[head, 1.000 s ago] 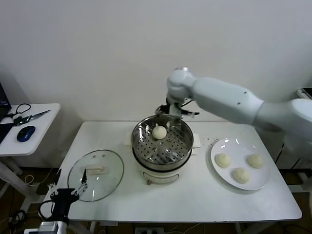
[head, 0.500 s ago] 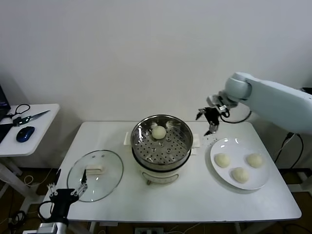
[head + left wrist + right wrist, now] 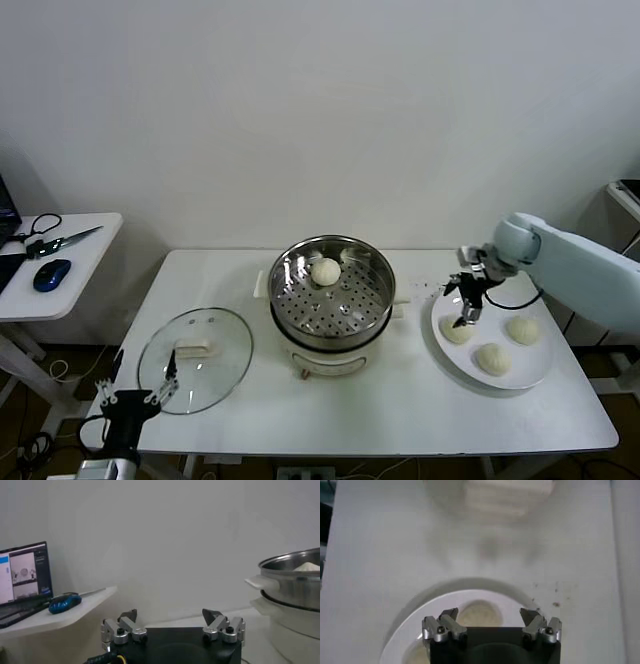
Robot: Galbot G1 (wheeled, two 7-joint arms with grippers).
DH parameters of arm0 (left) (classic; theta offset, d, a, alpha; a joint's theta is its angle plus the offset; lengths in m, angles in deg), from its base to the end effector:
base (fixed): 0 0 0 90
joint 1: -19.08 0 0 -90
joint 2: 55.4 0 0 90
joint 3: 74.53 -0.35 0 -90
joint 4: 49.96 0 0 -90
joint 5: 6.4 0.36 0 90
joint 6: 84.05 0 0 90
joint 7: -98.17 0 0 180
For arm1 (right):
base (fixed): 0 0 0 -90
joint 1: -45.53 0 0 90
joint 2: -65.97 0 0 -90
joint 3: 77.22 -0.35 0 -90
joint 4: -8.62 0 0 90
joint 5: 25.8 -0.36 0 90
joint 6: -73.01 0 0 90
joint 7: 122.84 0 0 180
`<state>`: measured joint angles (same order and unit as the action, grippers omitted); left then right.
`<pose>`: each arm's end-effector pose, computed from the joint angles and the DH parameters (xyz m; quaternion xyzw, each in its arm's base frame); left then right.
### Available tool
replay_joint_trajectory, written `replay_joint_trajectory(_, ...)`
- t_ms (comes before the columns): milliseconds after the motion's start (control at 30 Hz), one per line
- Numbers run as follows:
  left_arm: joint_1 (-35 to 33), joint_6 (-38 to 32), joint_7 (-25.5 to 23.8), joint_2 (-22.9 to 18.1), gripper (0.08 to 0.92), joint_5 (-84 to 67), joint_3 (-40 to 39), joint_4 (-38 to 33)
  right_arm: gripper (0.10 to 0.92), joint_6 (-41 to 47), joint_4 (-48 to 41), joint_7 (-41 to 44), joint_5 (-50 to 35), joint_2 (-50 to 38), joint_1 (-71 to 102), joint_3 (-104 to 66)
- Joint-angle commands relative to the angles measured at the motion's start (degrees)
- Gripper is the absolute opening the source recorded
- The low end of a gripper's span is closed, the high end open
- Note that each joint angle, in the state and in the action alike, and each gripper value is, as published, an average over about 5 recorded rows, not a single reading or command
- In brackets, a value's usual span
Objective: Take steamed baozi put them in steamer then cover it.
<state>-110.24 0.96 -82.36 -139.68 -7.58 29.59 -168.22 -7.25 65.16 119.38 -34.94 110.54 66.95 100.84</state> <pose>0.1296 0.0949 -0.3271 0.0664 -0.9915 -0.1022 0.0460 0.5611 -0.1801 -0.2092 0.5016 -0.5802 0.4672 0.4399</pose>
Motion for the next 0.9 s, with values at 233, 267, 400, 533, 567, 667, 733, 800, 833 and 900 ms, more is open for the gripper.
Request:
replay_joint_trajectory(233, -0.38, -0.51, 0.33, -0.41, 0.823, 0.1, -0.25, 0.68, 0.823, 0.3, -6.45, -0.61, 5.6, 2.64, 7.47, -6.83)
replay_joint_trajectory(267, -0.36, -0.48, 0.31, -0.45, 0.823, 0.18, -0.29, 0.69, 0.823, 0.13, -6.9, -0.63, 5.95, 2.95, 7.49, -6.97)
replay_joint_trajectory(400, -0.33, -0.44, 0.28, -0.56, 0.823, 0.42, -0.38, 0.68, 0.823, -0.47, -8.67, -0.69, 7.29, 4.29, 7.49, -7.67)
replay_joint_trajectory(533, -0.38, -0.43, 0.32, -0.56, 0.823, 0.41, -0.22, 0.66, 0.822, -0.74, -9.47, -0.44, 7.74, 4.94, 7.28, -7.6)
replay_joint_trajectory(567, -0.41, -0.44, 0.33, -0.56, 0.823, 0.39, -0.16, 0.65, 0.821, -0.79, -9.48, -0.39, 7.79, 4.96, 7.25, -7.41)
replay_joint_trajectory(667, -0.47, -0.44, 0.38, -0.54, 0.823, 0.33, -0.02, 0.67, 0.795, -0.85, -9.11, -0.4, 7.71, 4.78, 7.27, -6.96)
replay_joint_trajectory(733, -0.49, -0.43, 0.44, -0.56, 0.823, 0.31, 0.01, 0.73, 0.759, -0.81, -8.6, -0.4, 7.25, 4.58, 7.16, -6.72)
replay_joint_trajectory(800, -0.54, -0.42, 0.48, -0.6, 0.823, 0.3, -0.01, 0.74, 0.729, -0.56, -7.98, -0.38, 6.37, 4.36, 6.78, -6.36)
replay_joint_trajectory(833, -0.59, -0.4, 0.5, -0.64, 0.823, 0.3, -0.03, 0.69, 0.715, -0.46, -7.71, -0.35, 6.02, 4.25, 6.53, -6.16)
replay_joint_trajectory(900, -0.67, -0.37, 0.53, -0.72, 0.823, 0.33, -0.06, 0.53, 0.702, -0.23, -7.14, -0.31, 5.21, 3.87, 5.96, -5.69)
